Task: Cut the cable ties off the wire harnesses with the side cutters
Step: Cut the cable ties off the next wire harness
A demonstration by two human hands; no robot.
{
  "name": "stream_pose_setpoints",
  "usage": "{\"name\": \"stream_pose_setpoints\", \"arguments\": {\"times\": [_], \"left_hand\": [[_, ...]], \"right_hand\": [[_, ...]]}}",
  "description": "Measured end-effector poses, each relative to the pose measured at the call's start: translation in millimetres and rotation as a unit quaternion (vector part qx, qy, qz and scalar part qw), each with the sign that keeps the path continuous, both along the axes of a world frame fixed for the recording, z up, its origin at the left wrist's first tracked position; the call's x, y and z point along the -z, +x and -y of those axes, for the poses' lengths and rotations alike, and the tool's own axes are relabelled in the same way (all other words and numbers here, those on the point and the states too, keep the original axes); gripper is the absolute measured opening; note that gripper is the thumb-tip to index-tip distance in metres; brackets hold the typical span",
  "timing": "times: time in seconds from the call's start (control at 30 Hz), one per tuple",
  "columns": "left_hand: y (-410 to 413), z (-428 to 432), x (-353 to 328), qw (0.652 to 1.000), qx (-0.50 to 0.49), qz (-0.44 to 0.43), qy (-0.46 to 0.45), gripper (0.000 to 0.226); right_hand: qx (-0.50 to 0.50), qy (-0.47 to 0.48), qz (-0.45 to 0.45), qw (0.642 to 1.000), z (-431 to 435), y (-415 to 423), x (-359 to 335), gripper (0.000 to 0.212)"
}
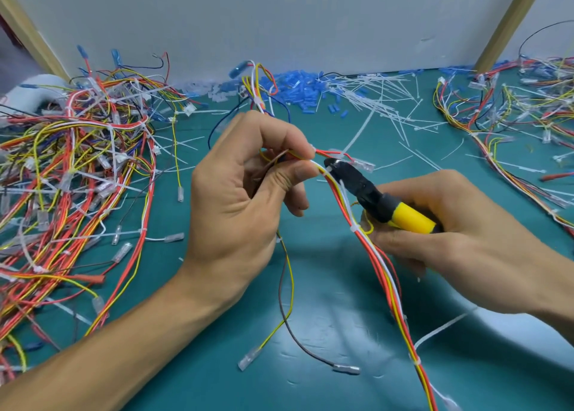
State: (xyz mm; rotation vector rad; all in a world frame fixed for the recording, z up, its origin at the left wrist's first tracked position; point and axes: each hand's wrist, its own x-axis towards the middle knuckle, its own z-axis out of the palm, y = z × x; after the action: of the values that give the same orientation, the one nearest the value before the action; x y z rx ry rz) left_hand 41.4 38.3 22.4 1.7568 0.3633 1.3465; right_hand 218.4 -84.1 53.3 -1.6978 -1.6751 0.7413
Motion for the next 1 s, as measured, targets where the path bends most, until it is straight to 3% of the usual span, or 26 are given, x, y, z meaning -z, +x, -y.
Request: {"name": "stream_pose_setpoints", "arguments": {"times": [0.37, 0.57, 0.67, 0.93, 1.0], "left_hand": [[-1.3, -1.5, 1.4, 0.999, -0.027, -0.013, 0.023, 0.021], [-1.2, -0.1, 2.2, 0.999, -0.031, -0.010, 0.021, 0.021], [-1.3, 0.6, 3.7, 0.999, -0.030, -0.014, 0.021, 0.019], [-0.9, -1.5, 6.6, 0.999, -0.022, -0.021, 0.015, 0.012], [-0.9, -2.4, 6.7, 0.999, -0.024, -0.020, 0.017, 0.012]], "right_hand": [[0.013, 0.018, 0.002, 1.000, -1.9, 2.1, 5.7, 0.016], [0.006, 0.036, 0.009, 0.999, -1.0, 3.3, 4.4, 0.032], [0.006, -0.002, -0.031, 0.999, -0.7, 6.2, 4.5, 0.039], [0.025, 0.004, 0.002, 1.000, -1.7, 7.4, 5.6, 0.035], [0.028, 0.031, 0.021, 0.999, -1.7, 3.9, 5.4, 0.025]]}}
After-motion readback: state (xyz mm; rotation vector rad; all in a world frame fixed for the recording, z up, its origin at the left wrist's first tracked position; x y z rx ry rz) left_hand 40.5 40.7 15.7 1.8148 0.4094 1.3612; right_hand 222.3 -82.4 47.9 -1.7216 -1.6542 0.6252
